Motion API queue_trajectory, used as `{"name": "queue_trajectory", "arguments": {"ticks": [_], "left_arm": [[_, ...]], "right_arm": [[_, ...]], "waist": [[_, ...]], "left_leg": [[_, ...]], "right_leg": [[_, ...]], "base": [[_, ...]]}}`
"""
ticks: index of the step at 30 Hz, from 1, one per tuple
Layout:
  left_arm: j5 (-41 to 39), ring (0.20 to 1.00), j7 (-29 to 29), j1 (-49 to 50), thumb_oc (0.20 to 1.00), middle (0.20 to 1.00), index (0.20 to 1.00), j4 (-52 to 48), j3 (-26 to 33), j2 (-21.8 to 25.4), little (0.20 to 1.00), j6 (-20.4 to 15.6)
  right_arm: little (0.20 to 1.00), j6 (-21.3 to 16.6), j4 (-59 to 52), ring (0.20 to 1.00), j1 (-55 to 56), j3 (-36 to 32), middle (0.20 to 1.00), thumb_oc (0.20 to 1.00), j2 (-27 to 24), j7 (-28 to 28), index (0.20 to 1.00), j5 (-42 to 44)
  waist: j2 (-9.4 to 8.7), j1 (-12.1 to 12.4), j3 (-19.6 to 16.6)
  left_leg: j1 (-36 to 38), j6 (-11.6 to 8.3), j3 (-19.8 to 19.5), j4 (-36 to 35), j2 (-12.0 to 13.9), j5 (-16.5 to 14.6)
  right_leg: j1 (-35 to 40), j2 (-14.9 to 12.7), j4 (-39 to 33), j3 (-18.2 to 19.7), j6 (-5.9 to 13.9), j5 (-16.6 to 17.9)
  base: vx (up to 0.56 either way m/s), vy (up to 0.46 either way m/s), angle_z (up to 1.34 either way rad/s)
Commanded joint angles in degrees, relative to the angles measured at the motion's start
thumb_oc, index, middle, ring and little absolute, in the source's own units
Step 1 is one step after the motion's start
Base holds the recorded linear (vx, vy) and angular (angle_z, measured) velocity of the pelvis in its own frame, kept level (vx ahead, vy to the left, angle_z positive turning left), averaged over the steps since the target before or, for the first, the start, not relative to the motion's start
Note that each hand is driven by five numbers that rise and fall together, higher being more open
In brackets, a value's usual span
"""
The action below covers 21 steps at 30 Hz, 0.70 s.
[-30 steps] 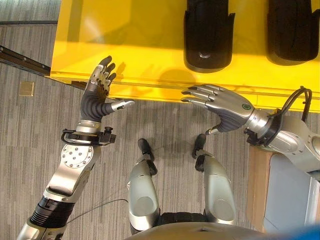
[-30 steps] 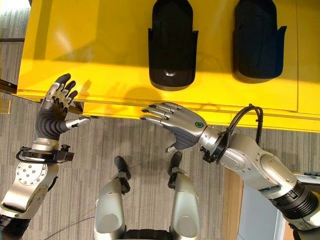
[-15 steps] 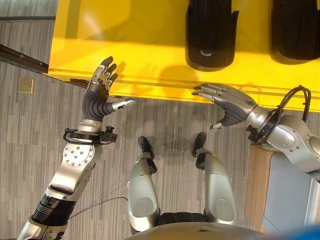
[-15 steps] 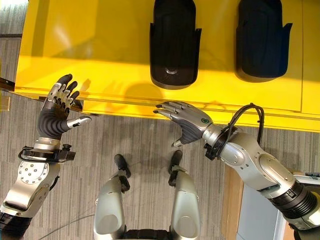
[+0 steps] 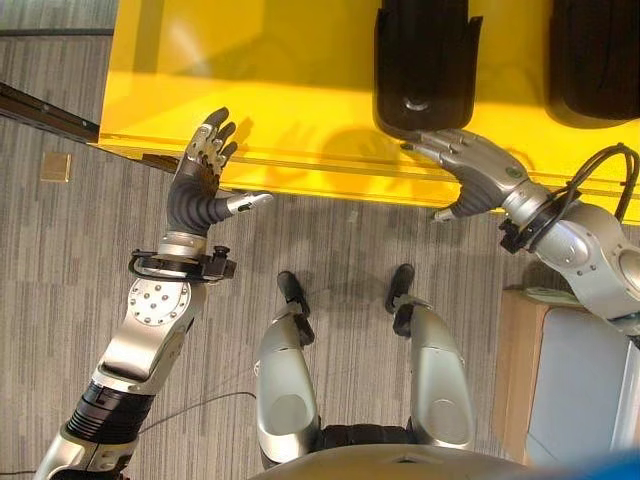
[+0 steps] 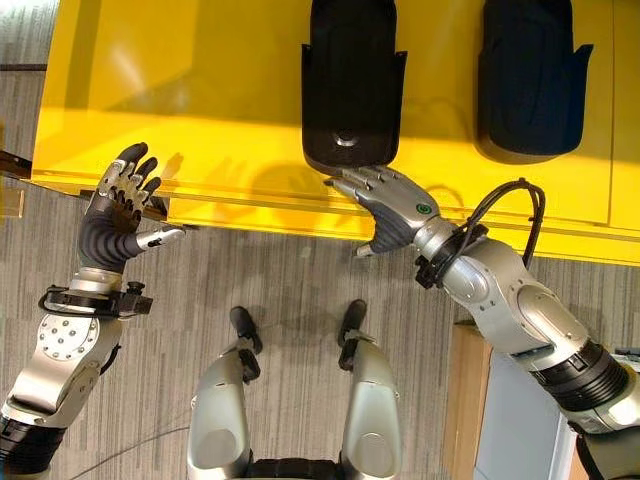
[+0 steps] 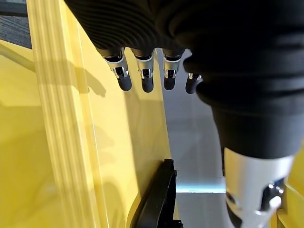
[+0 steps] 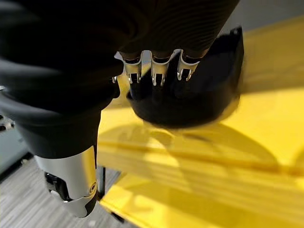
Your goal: Move parts from the plastic box to the shelf.
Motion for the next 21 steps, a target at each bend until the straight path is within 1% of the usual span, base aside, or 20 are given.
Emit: {"name": "queue_trajectory", "arguments": {"ticks": [1, 2, 7, 16, 18, 21], "left_arm": [[0.2, 1.0, -1.32, -0.5, 1.0, 1.0, 1.0, -2.14, -0.24, -0.11, 1.0, -1.34], [0.38, 1.0, -1.72, -0.83, 1.0, 1.0, 1.0, -2.2, -0.08, -0.2, 1.0, -0.98], [0.32, 1.0, -2.2, -1.96, 1.0, 1.0, 1.0, -1.95, 0.13, -0.29, 1.0, 0.05], [0.07, 1.0, -3.23, -2.44, 1.0, 1.0, 1.0, -1.81, 0.58, -0.52, 1.0, 0.64], [0.53, 1.0, -3.53, -2.6, 1.0, 1.0, 1.0, -1.46, 0.31, -0.76, 1.0, 0.23], [0.49, 1.0, -3.26, -2.71, 1.0, 1.0, 1.0, -1.52, 0.28, -0.95, 1.0, 0.16]], "right_arm": [[1.0, 0.31, -2.44, 1.0, -3.61, -1.61, 1.0, 1.0, 0.84, -0.53, 1.0, -0.34], [1.0, 0.44, -2.27, 1.0, -4.29, -1.58, 1.0, 1.0, 1.03, -0.15, 1.0, -0.72], [1.0, 2.37, -0.09, 1.0, -7.58, -0.13, 1.0, 1.0, 1.8, 1.23, 1.0, -1.36], [1.0, 3.27, 1.27, 1.0, -7.99, 0.02, 1.0, 1.0, 2.19, 1.57, 1.0, -2.02], [1.0, 2.82, 1.83, 1.0, -8.55, 0.53, 1.0, 1.0, 2.31, 0.44, 1.0, -2.17], [1.0, -0.07, 1.62, 1.0, -8.3, -0.18, 1.0, 1.0, 2.5, -5.08, 1.0, -2.6]], "waist": [[-0.08, 0.09, -2.1], [0.01, 0.17, -2.1], [0.26, 0.72, -2.1], [0.39, 0.87, -2.1], [0.41, 0.87, -2.1], [0.57, 0.69, -2.1]], "left_leg": [[-1.48, -2.36, -1.6, 2.83, 0.97, -4.7], [-2.19, -1.75, -0.85, 2.57, 1.24, -3.56], [-2.44, -1.88, -1.24, 2.61, 1.14, -3.45], [-2.94, -1.89, -1.41, 2.64, 1.04, -3.46], [-3.13, -1.92, -1.39, 2.58, 1.09, -3.35], [-3.15, -1.84, -1.41, 2.45, 1.03, -3.26]], "right_leg": [[0.64, -1.49, 3.94, -1.63, 7.18, -7.19], [-0.02, -1.35, 3.6, -2.15, 6.52, -6.2], [-0.23, -1.69, 4.08, -2.37, 6.6, -6.3], [-0.83, -2.08, 4.38, -2.53, 6.67, -6.22], [-1.05, -2.07, 4.39, -2.52, 6.62, -6.17], [-1.17, -1.98, 4.39, -2.4, 6.63, -6.08]], "base": [[0.0, 0.0, 0.0], [-0.05, -0.016, 0.01], [0.0, -0.008, 0.03], [0.0, 0.0, 0.0], [0.0, 0.0, 0.02], [0.0, 0.004, 0.04]]}}
